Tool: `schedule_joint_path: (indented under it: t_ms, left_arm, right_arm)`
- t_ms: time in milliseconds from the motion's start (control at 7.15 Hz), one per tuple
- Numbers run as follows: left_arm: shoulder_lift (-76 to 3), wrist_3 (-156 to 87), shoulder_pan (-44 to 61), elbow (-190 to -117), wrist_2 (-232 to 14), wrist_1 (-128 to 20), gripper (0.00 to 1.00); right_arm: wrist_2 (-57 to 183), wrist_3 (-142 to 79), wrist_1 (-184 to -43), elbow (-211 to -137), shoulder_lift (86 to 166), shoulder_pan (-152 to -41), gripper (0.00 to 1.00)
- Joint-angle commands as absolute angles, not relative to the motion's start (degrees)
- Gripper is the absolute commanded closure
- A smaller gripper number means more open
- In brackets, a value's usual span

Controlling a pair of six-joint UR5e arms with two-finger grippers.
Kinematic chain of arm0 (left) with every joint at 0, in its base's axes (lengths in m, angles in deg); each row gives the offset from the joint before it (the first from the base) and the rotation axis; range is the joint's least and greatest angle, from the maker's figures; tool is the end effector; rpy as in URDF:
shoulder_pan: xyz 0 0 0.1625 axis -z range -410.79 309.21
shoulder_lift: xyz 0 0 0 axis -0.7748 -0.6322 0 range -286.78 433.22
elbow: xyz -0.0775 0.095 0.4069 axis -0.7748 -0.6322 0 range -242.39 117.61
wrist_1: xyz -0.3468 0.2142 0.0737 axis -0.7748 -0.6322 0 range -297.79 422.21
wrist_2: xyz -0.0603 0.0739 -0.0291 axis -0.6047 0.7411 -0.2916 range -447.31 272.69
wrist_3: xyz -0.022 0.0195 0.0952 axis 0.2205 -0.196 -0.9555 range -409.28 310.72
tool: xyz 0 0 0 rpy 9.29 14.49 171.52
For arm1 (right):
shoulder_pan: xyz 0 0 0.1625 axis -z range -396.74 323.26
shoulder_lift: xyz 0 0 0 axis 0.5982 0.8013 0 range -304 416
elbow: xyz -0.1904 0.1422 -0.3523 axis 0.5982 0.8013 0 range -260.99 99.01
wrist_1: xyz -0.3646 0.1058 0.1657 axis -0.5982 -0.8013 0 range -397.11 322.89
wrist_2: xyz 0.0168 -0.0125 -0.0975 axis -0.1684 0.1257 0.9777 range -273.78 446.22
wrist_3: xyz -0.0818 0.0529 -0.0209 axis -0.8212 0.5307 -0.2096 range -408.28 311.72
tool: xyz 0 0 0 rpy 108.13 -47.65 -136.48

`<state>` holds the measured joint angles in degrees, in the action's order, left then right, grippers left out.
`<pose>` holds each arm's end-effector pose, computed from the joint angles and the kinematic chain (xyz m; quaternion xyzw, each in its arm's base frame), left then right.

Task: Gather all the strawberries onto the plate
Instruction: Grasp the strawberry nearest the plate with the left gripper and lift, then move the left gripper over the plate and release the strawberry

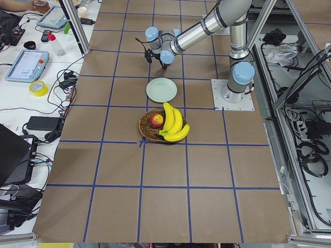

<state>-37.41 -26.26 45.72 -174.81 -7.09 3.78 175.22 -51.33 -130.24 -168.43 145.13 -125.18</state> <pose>-0.2076 -0.4942 0.1764 0.1508 -0.9799 -0.1180 0.0566 0.1212 -0.5097 0.5081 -0.0133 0.9990 -0.0422 0.0070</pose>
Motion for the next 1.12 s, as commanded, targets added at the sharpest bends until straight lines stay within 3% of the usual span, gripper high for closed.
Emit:
schedule_joint_path:
  t_ms: [0,280,419,979]
  left_arm:
    - [-35.42,-26.77,45.10,-169.13,-5.32,1.07,1.00]
    - [-34.71,-29.48,42.39,-159.99,5.00,-10.50,1.00]
    - [-34.01,-37.16,39.33,-159.25,9.50,-12.91,1.00]
    - [-34.35,-49.18,25.88,-168.27,10.86,-10.49,1.00]
  right_arm:
    - [175.25,-51.27,-130.36,-168.70,145.21,-125.25,0.00]
    - [174.90,-51.27,-131.60,-169.05,145.30,-125.34,0.00]
    - [175.16,-51.27,-131.60,-169.05,145.30,-125.34,0.00]
    - [175.16,-51.27,-131.60,-169.14,145.30,-125.42,0.00]
